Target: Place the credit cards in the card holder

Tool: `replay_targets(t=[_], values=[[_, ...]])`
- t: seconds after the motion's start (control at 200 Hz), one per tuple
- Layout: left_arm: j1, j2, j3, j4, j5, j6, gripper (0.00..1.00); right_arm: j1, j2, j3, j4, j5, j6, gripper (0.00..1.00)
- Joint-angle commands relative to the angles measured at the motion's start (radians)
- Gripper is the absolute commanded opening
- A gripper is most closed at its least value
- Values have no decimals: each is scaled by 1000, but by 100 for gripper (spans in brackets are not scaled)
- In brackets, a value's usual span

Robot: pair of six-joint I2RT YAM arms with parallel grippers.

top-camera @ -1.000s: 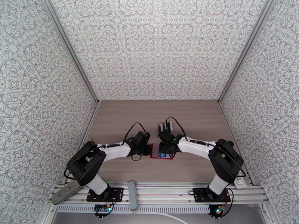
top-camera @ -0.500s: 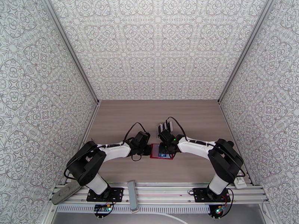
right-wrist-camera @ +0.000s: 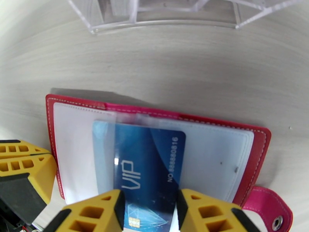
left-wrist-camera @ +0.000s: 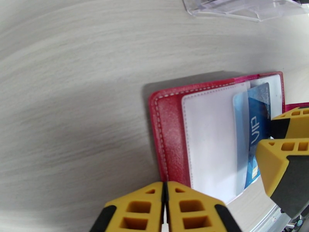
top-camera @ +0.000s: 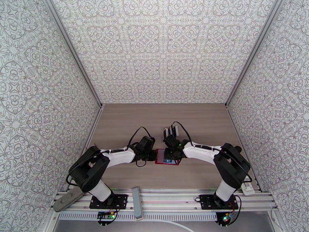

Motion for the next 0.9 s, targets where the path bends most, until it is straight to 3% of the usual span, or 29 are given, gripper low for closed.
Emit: replay_targets(t=[0.0,0.895], values=[[-20,35,-29,-27,24,-13,11,14,11,-6,16,-18,12,41],[-19,41,-28,-15,28,-14,11,30,34,47,14,-32,6,41]])
